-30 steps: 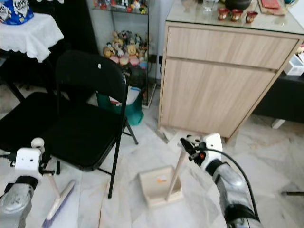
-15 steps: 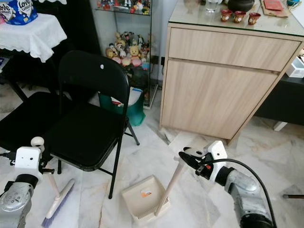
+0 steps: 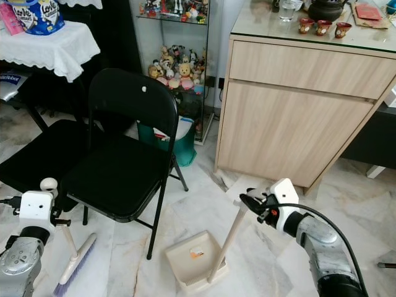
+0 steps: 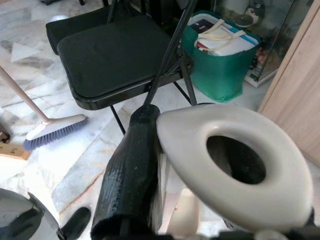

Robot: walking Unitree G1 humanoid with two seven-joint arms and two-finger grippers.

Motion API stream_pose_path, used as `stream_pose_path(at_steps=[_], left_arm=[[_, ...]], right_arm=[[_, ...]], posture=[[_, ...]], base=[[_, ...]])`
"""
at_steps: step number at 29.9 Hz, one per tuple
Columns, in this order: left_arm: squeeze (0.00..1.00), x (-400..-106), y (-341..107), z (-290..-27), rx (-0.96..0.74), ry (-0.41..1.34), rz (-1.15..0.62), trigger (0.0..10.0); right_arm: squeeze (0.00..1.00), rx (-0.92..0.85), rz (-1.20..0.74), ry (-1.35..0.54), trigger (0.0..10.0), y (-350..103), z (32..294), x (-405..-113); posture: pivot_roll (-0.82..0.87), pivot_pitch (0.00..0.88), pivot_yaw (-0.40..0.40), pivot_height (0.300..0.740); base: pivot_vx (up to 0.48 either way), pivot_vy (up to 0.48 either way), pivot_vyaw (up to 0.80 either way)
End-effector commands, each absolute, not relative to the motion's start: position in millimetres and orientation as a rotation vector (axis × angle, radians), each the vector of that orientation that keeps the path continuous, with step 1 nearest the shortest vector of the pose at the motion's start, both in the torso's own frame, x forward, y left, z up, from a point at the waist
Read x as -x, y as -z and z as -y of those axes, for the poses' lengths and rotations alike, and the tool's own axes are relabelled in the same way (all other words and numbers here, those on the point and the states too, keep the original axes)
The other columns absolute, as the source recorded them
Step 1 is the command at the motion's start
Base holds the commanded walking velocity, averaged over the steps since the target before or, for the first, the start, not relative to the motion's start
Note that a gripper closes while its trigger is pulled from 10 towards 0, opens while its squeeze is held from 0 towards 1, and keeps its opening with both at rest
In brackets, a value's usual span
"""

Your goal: Sweep floor

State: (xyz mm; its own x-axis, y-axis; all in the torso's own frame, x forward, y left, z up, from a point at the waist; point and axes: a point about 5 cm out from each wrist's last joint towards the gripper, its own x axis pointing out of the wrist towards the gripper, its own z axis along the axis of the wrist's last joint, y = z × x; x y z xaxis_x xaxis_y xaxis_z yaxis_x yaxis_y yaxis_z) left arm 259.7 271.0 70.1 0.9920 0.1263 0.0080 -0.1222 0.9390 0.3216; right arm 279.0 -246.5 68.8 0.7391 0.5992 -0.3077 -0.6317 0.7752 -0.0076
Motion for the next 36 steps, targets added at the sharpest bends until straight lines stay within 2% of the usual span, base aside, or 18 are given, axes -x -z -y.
stream_pose_path(at_steps=[1,12,13,14,15,16,33,36], left_arm=[[0.00,-260,-76,-277,-0.350,-0.148,0.014,10.0],[0.00,-260,-75,-276,-0.346,-0.148,0.010,10.0],[0.00,-260,-75,-276,-0.346,-0.146,0.010,10.0],[0.00,-260,-75,-276,-0.346,-0.146,0.010,10.0],[0.00,-260,-75,-276,-0.345,-0.146,0.010,10.0],[0.00,-260,-75,-276,-0.345,-0.146,0.010,10.0],[0.00,-261,-75,-276,-0.347,-0.144,0.014,10.0],[0.00,-261,-75,-276,-0.346,-0.144,0.014,10.0]], right_arm=[[0.00,0.144,-0.248,-0.666,0.0,-84,253,-282],[0.00,0.088,-0.253,-0.888,0.0,-92,238,-265],[0.00,0.081,-0.254,-0.905,1.0,-92,235,-263],[0.00,0.075,-0.258,-0.921,3.1,-91,233,-261],[0.00,0.081,-0.260,-0.929,5.8,-90,231,-260],[0.00,0.087,-0.266,-0.931,10.0,-89,230,-258],[0.00,0.138,-0.332,-0.935,10.0,-82,230,-255],[0.00,0.187,-0.351,-0.887,10.0,-79,235,-258]], posture=[[0.00,0.097,0.016,0.740],[-0.01,0.102,0.013,0.740],[-0.01,0.102,0.013,0.740],[-0.01,0.102,0.014,0.740],[-0.01,0.102,0.014,0.740],[-0.01,0.102,0.014,0.740],[0.00,0.094,0.018,0.740],[0.00,0.093,0.017,0.740]], base=[[0.000,0.000,0.00],[0.000,0.000,0.00],[0.000,0.000,0.00],[0.000,0.000,0.00],[0.000,0.000,0.00],[0.000,0.000,0.00],[0.000,0.000,0.00],[0.000,0.000,0.00]])
